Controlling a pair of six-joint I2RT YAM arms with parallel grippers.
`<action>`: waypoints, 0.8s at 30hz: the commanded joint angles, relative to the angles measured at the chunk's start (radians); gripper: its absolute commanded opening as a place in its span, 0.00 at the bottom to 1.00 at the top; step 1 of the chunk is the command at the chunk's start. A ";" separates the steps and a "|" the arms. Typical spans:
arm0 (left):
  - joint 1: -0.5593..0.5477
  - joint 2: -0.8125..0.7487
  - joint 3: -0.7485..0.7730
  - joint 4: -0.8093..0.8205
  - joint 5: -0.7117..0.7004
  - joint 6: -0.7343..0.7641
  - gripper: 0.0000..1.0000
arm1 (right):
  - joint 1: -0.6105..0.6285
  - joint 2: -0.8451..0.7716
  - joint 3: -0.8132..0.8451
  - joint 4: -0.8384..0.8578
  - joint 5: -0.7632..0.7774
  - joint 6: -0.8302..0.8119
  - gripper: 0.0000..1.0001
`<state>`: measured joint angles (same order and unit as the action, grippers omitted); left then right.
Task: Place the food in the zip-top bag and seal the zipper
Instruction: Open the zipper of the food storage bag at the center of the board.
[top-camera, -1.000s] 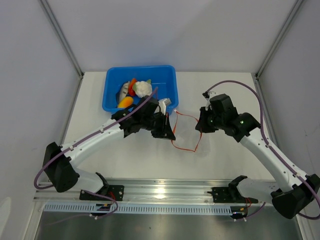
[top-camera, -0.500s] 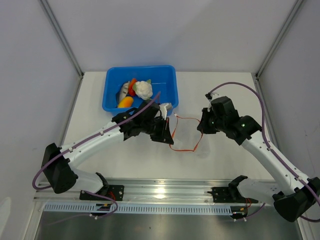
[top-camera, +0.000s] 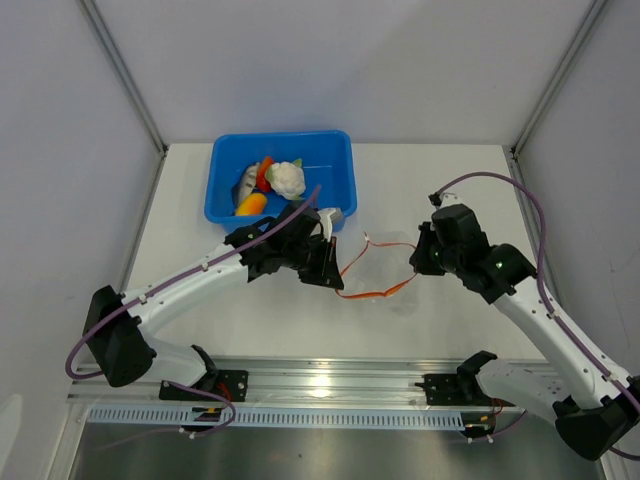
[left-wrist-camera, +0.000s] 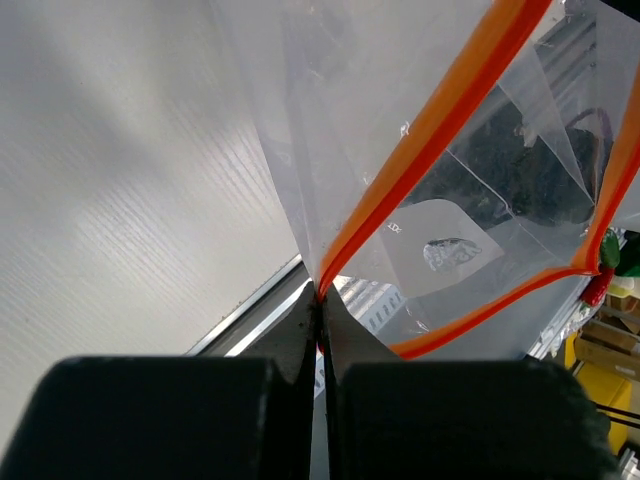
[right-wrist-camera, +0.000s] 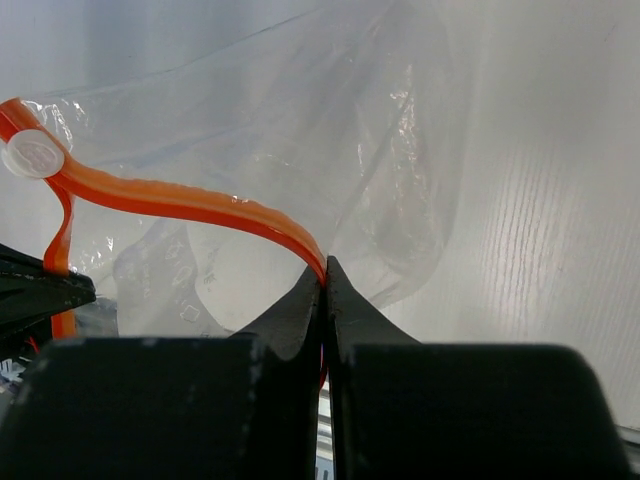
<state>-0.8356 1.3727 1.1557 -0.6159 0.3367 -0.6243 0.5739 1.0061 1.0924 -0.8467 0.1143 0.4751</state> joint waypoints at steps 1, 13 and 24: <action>-0.007 0.006 0.013 -0.005 -0.019 0.031 0.01 | 0.001 -0.044 -0.008 -0.003 0.042 0.010 0.00; -0.005 0.011 0.062 0.041 0.006 0.064 0.37 | 0.003 -0.001 -0.035 0.055 -0.128 0.031 0.00; 0.033 -0.023 0.151 0.016 -0.120 0.135 0.85 | 0.001 0.017 -0.028 0.037 -0.137 0.033 0.00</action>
<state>-0.8268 1.3911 1.2346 -0.6010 0.2882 -0.5255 0.5739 1.0195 1.0550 -0.8246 -0.0120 0.4980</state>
